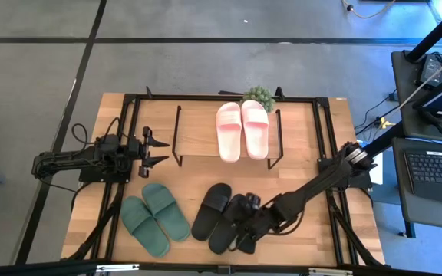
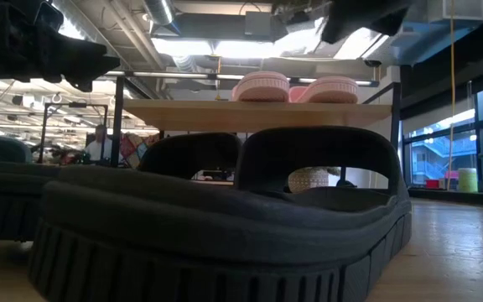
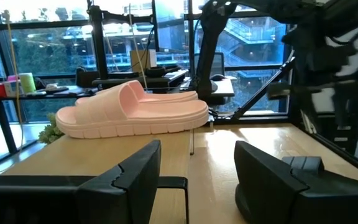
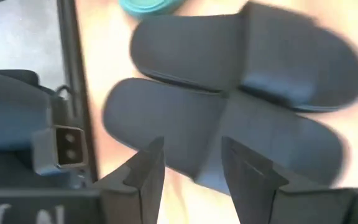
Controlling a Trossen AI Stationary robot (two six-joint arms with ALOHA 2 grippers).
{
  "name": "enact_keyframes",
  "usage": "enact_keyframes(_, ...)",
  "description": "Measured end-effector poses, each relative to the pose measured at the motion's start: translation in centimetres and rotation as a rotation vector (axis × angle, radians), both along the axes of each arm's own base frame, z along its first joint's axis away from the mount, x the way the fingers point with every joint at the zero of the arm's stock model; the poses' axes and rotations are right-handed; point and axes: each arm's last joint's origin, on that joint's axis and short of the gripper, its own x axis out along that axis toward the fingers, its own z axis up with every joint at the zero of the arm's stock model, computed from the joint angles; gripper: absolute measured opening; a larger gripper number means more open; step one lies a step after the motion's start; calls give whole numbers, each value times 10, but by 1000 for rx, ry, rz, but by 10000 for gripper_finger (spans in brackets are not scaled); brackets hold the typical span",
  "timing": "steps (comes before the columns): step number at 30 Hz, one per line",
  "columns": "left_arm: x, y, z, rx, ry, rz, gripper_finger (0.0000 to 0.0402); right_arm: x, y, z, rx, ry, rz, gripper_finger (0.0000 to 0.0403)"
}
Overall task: Pick and place slides into the shelf
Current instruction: Put the left green slide under the shelf
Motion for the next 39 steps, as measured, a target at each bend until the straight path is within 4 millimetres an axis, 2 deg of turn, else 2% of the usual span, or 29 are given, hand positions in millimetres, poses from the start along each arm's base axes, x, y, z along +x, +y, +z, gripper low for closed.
enact_keyframes(3, 0, 0, 0, -14, -1, -8, 198, -24, -15, 0, 26, -93, -41, 157)
enact_keyframes(7, 0, 0, 0, -15, 0, -8, 198, -53, -32, -13, 170, -371, 9, 157)
enact_keyframes(10, 0, 0, 0, -15, 0, -9, 198, -76, -49, -26, 280, -502, 42, 157)
enact_keyframes(16, 0, 0, 0, -17, 3, -10, 198, -108, -90, -64, 534, -495, -122, 157)
enact_keyframes(20, 0, 0, -1, -18, 6, -10, 198, -117, -106, -76, 694, -572, -117, 157)
enact_keyframes(24, 0, 0, -1, -20, 12, -10, 198, -120, -112, -78, 733, -620, -115, 157)
enact_keyframes(33, 0, 0, -1, -21, 14, -10, 198, -110, -102, -71, 737, -631, -85, 157)
enact_keyframes(39, 0, -1, -2, -19, 15, -51, 198, -114, -91, -71, 766, -588, -67, 157)
